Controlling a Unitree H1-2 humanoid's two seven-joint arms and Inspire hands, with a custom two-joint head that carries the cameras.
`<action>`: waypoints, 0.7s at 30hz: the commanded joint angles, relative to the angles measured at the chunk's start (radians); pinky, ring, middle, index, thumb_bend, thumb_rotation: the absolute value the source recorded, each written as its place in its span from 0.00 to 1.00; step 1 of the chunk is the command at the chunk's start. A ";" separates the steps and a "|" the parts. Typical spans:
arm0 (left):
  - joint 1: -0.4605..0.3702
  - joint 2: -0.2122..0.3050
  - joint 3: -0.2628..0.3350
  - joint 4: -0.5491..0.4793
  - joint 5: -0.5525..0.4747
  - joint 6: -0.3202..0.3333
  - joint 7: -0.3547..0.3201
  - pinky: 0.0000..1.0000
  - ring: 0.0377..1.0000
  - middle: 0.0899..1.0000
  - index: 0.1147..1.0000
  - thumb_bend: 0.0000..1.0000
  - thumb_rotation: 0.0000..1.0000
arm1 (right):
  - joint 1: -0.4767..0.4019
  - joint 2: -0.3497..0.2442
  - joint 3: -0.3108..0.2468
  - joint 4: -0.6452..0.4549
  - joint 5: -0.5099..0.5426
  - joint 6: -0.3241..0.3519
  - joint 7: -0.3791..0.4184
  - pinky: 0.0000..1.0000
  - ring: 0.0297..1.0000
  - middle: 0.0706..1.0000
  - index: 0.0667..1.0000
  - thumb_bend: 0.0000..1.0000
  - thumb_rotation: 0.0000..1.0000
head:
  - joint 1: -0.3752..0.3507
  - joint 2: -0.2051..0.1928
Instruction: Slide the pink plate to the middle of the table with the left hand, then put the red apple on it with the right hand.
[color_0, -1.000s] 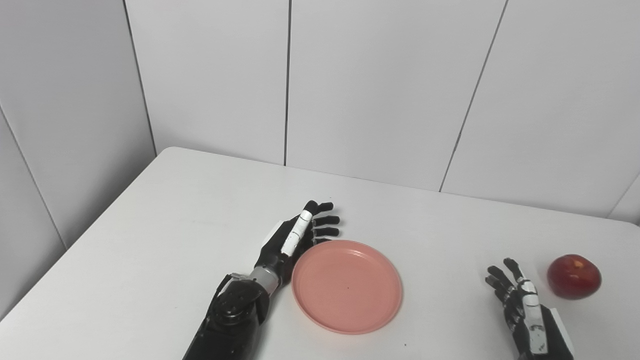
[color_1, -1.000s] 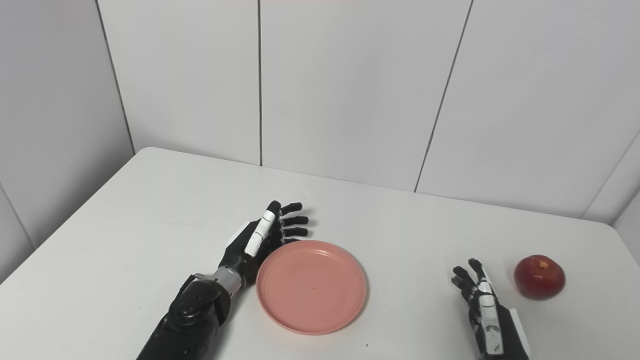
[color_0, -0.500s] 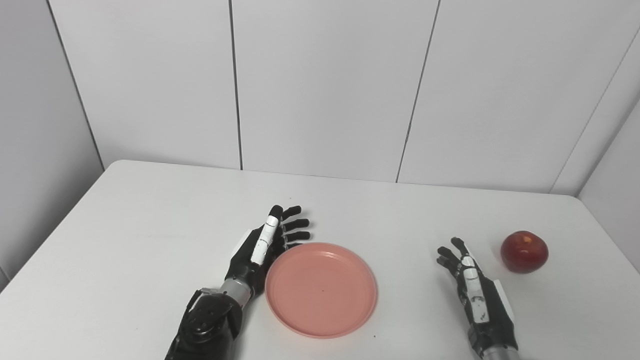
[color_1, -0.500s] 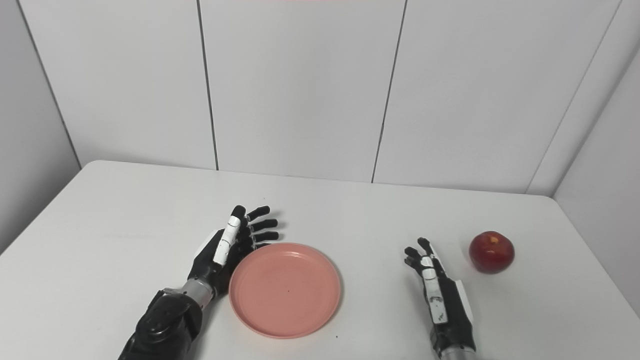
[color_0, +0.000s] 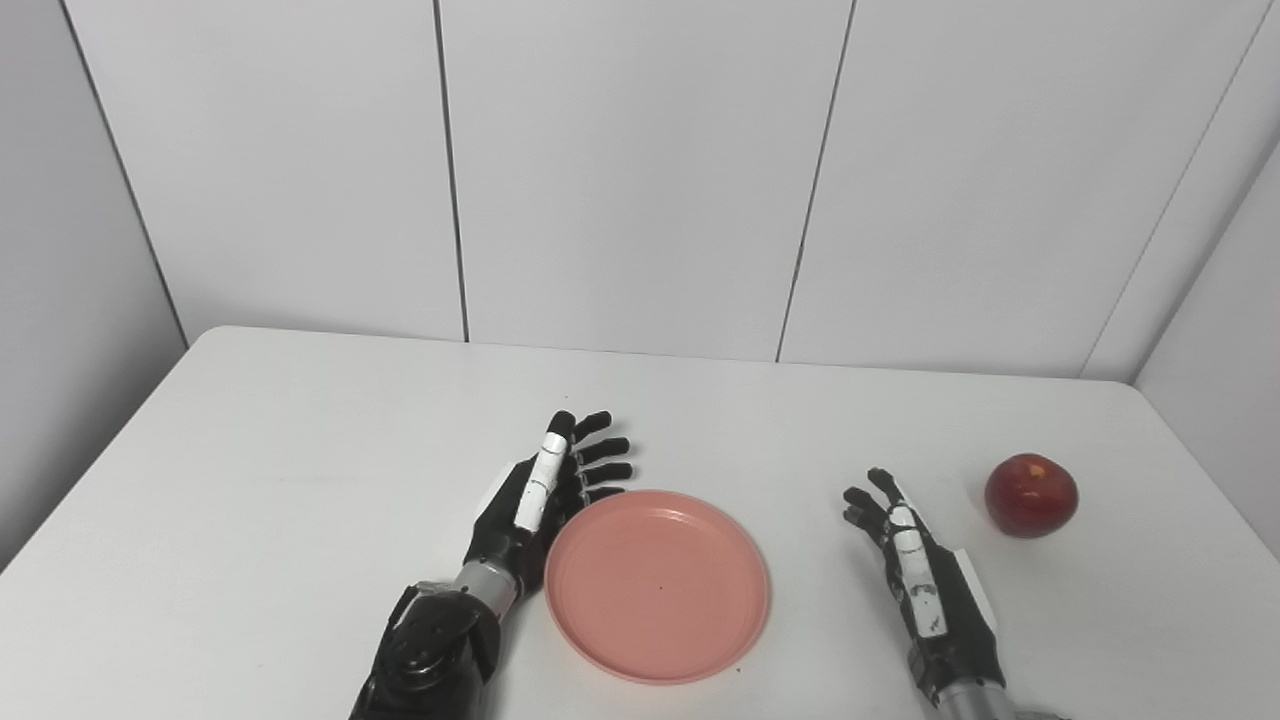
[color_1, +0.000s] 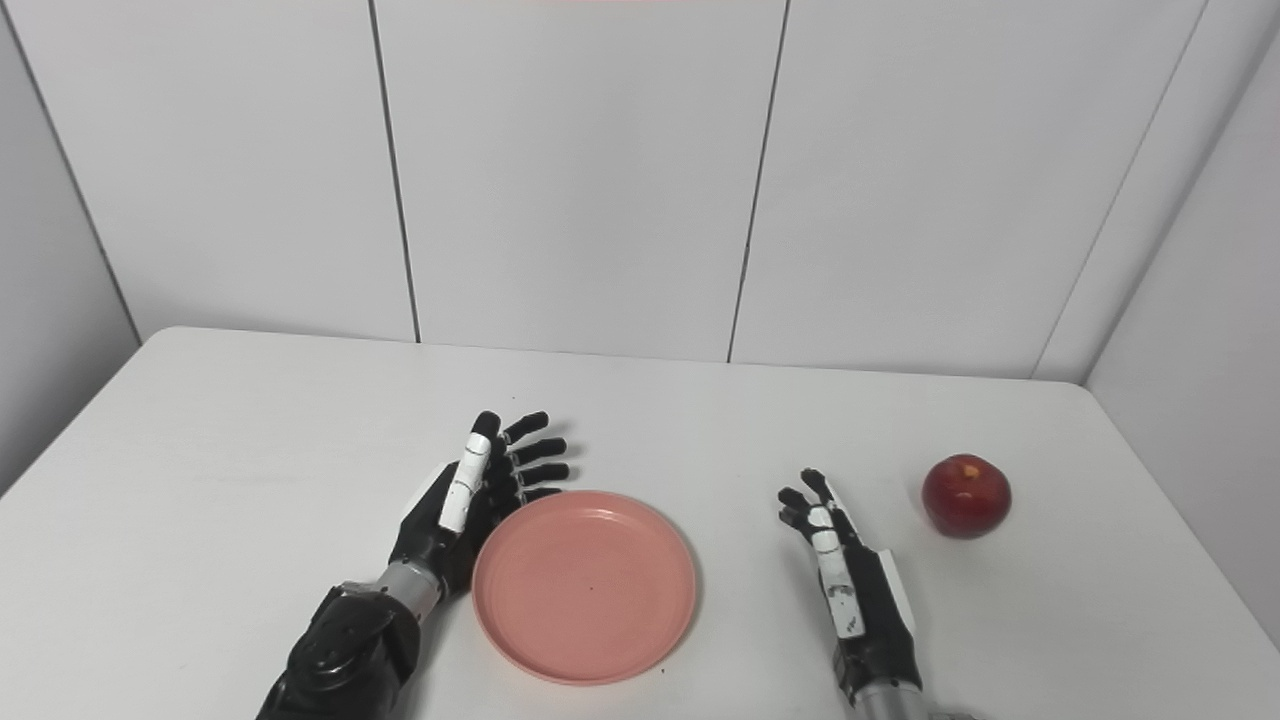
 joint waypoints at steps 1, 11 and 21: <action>-0.005 -0.006 0.004 0.018 0.008 0.014 0.011 0.71 0.74 0.77 0.82 0.75 0.94 | -0.006 0.033 0.032 0.013 0.009 0.024 0.025 1.00 0.87 0.86 0.93 0.87 1.00 | 0.001 -0.001; 0.019 -0.003 0.026 0.012 0.004 0.011 0.020 0.74 0.77 0.79 0.84 0.76 0.93 | 0.004 0.023 0.035 -0.015 0.012 0.054 0.031 1.00 0.87 0.86 0.93 0.87 1.00 | 0.001 0.017; 0.016 0.011 0.031 0.013 0.003 0.015 0.013 0.73 0.76 0.79 0.85 0.76 0.93 | -0.001 0.024 0.044 -0.019 0.000 0.058 0.025 1.00 0.87 0.86 0.94 0.86 1.00 | -0.068 0.028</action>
